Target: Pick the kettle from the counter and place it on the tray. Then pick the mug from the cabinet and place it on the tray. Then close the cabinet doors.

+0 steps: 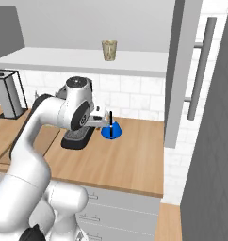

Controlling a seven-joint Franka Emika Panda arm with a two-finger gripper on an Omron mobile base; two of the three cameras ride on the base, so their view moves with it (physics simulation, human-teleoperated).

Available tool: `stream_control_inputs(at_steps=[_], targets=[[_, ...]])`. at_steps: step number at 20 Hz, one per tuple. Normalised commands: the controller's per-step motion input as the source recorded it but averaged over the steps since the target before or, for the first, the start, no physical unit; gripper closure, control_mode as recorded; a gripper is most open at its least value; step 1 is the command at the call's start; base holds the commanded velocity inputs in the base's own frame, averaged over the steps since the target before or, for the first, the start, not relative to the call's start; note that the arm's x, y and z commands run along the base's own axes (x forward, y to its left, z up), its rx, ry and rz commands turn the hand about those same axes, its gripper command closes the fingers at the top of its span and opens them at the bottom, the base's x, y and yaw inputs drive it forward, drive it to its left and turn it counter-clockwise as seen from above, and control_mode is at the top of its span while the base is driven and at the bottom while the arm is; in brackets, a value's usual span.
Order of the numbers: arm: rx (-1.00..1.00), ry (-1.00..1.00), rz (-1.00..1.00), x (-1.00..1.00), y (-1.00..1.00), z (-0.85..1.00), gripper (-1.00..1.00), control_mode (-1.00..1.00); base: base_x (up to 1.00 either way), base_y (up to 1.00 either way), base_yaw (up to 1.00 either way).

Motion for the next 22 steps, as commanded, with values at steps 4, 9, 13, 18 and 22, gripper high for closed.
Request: stream_control_inputs(at_steps=[4, 9, 13, 18, 22], targets=[[0.14, 0.00, 0.15, 0.72, -0.35, -0.06, -1.00, -1.00, 0.00, 0.00, 0.00], [0.15, -0.01, 0.06, 0.84, -0.13, -0.05, -1.00, -1.00, 0.00, 0.00, 0.00], [0.14, -0.09, 0.00, 0.67, 0.06, -0.18, -1.00, -1.00, 0.00, 0.00, 0.00], [0.05, -0.01, 0.00, 0.59, 0.00, -0.29, -1.00, -1.00, 0.00, 0.00, 0.00], [0.00, 0.00, 0.00, 0.35, 0.02, -0.42, -1.00, -1.00, 0.00, 0.00, 0.00]])
